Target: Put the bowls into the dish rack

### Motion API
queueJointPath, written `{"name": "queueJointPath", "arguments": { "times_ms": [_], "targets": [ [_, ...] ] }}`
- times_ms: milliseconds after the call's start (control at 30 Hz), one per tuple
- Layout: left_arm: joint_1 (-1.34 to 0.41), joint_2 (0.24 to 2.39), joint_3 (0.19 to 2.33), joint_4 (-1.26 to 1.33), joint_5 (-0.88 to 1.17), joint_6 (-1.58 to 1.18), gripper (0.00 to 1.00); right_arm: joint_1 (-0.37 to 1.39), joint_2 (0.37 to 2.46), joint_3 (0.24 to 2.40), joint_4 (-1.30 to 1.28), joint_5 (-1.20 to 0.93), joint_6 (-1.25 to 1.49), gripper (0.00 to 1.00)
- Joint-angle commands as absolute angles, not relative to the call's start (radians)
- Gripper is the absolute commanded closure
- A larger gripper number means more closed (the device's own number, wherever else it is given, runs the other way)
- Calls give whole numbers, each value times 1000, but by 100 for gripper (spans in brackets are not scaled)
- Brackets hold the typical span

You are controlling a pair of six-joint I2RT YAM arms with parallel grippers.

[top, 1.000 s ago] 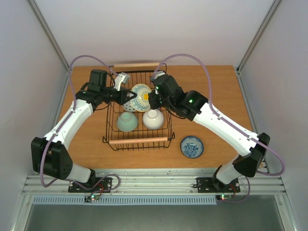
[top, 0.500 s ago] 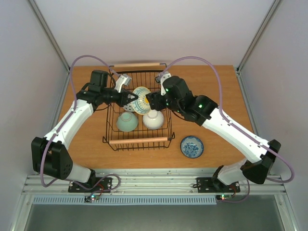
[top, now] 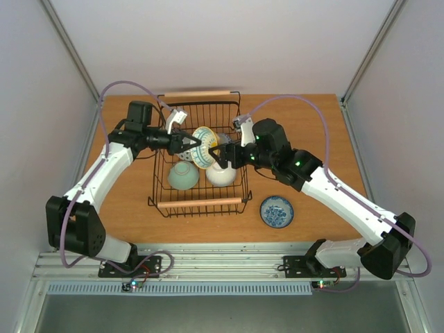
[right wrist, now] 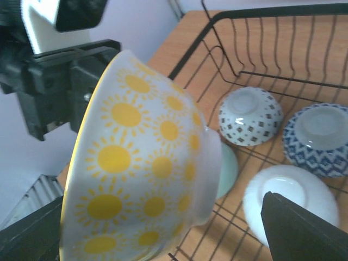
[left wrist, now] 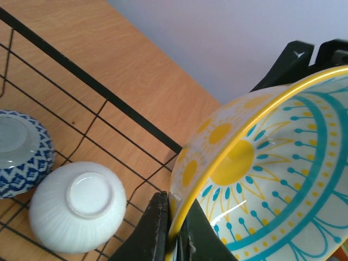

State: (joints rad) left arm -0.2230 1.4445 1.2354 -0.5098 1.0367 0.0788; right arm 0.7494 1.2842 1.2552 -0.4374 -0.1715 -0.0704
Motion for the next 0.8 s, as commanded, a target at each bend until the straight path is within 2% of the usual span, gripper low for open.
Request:
{"name": "queueJointPath", "arguments": {
  "times_ms": [0, 400, 567, 667, 767],
  "targets": [
    [-186, 1457, 1231, -405, 1277, 17, 99, 743, 1257, 1220, -368, -255, -34, 11],
    [-176, 1465, 1222, -363, 1389, -54, 99, 730, 1268, 1177, -265, -352, -3, 11],
    [-176, 1467, 1212, -324, 1412, -87, 99, 728, 1276, 1175, -247, -378, -2, 14],
    [-176, 1470, 1210, -311, 1433, -108, 99, 727, 1287, 1178, -243, -383, -2, 26],
    [-176, 1468, 1210, -307, 1443, -115, 100, 723, 1301, 1180, -233, -388, 34, 56]
  ]
}}
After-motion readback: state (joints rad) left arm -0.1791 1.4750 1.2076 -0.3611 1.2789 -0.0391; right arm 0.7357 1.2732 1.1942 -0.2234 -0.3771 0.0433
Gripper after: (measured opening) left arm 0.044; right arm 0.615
